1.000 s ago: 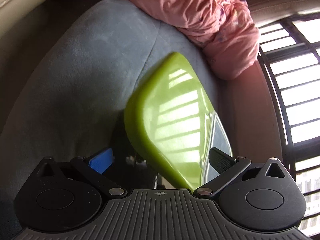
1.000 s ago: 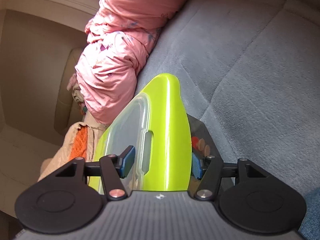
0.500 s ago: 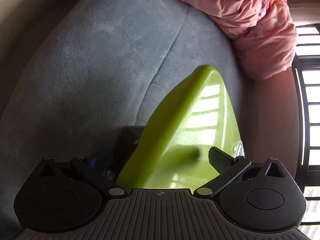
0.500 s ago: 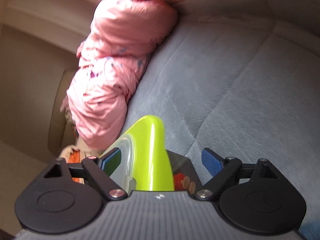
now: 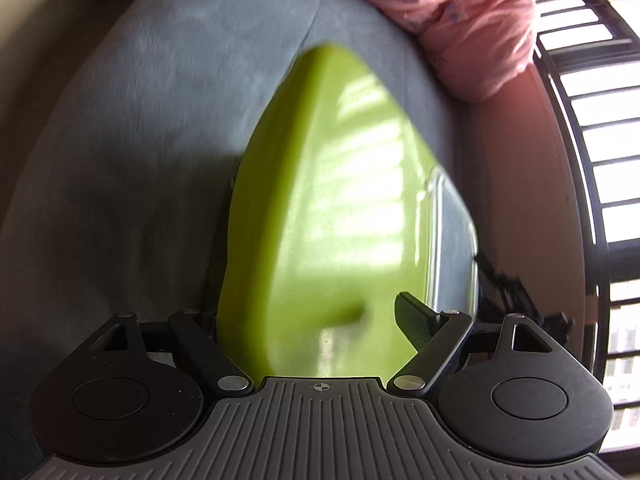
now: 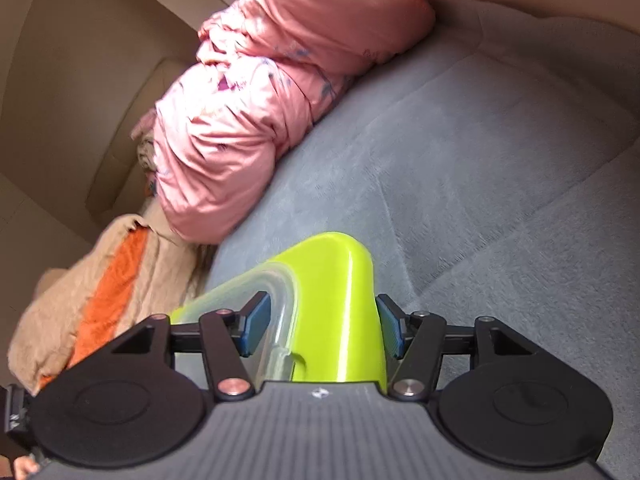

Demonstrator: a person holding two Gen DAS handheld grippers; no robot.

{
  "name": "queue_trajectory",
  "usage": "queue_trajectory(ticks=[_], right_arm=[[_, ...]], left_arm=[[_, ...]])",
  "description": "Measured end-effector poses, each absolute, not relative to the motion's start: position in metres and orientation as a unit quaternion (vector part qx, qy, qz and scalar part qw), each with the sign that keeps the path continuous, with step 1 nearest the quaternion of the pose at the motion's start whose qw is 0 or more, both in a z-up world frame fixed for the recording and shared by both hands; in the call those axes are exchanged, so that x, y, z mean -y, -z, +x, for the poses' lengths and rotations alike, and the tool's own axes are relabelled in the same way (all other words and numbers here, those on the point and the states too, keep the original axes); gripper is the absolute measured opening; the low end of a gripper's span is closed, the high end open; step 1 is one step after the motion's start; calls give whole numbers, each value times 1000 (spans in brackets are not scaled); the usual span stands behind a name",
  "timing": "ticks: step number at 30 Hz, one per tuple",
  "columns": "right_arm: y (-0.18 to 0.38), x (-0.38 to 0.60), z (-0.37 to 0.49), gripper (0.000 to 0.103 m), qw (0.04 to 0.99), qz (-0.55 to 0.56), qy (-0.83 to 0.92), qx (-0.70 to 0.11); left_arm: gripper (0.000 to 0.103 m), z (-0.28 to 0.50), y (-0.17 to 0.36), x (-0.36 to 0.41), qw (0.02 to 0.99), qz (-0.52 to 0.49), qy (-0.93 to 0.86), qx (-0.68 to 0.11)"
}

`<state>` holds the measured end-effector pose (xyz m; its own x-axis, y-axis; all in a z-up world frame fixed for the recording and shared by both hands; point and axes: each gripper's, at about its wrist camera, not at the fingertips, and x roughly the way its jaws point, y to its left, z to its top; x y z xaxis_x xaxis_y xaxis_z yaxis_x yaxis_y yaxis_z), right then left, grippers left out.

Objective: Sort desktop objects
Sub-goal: 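Bring the lime-green lid with the right tool toward the clear box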

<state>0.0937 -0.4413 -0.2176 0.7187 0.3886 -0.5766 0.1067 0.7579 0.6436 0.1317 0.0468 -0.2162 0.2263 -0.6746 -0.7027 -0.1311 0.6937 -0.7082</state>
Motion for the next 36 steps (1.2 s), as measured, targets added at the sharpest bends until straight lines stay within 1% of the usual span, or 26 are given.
queue_trajectory(ticks=[2,3,6,8,10,12,15,17,20,22,25,27,30,32,35,36], right_arm=[[217,440,92,65,868,332,-75,-362],[215,438,91,66,870,326,-72,-363],[210,436,87,68,869,327,-64,-366],[207,434,79,79,873,321,-55,-364],[204,435,65,82,879,313,-41,-357],[203,436,47,82,885,312,-23,-346],[198,438,4,82,886,335,20,-320],[197,441,-28,87,876,365,33,-312],[203,441,-65,92,837,429,2,-340],[209,430,-76,93,804,461,-41,-374],[212,398,-75,97,777,473,-76,-408],[215,374,-65,97,758,492,-88,-419],[221,336,-46,97,728,510,-91,-449],[226,312,-35,96,733,502,-63,-456],[237,289,-23,92,737,504,-35,-450],[241,286,-19,93,735,510,-32,-445]], left_arm=[[88,128,230,-45,697,-345,180,-603],[93,125,235,-46,692,-356,175,-603],[95,116,243,-47,682,-389,173,-594],[98,112,240,-44,686,-400,177,-582],[98,106,236,-41,689,-411,180,-569],[98,100,229,-38,699,-412,183,-556],[98,91,211,-37,728,-379,179,-543],[98,84,198,-36,737,-358,184,-543],[98,75,179,-32,734,-346,208,-545],[98,72,177,-26,691,-382,254,-559],[99,52,169,-11,610,-420,352,-573],[101,34,158,0,570,-422,410,-573],[103,17,134,6,593,-381,439,-557],[103,10,126,-3,617,-360,436,-547],[103,16,127,-11,635,-358,421,-540],[103,17,130,-16,635,-363,418,-539]])
